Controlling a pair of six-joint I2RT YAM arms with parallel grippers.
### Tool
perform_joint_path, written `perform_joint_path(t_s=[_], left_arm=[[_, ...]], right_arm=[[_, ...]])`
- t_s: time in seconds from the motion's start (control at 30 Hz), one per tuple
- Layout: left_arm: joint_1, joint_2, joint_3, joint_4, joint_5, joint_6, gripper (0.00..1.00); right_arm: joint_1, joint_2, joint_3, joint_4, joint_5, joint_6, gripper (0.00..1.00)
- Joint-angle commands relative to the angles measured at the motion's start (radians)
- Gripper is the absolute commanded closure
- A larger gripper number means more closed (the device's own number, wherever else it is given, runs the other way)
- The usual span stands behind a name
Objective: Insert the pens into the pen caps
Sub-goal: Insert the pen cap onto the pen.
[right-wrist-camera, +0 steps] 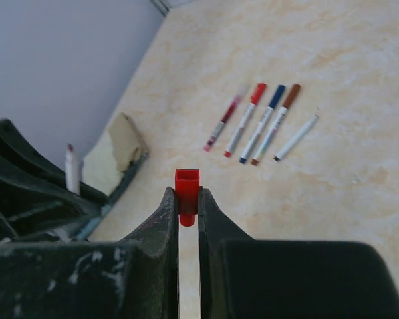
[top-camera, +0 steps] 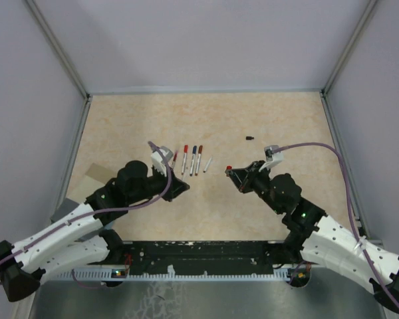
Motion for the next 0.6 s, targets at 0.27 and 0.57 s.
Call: perform_joint_path(t_s=[0.27, 0.57], left_arm=[[-0.296, 0.14, -0.01, 0.409, -0.072, -0.066, 1.0], [-0.323, 0.156, -0.036, 0.554, -0.029, -0.081, 1.0]], right_arm=[[-0.006, 0.004, -0.005, 0.474, -0.17, 0.107, 1.0], [-0.006, 0.02, -0.058, 0.667, -0.238, 0.169, 1.0]])
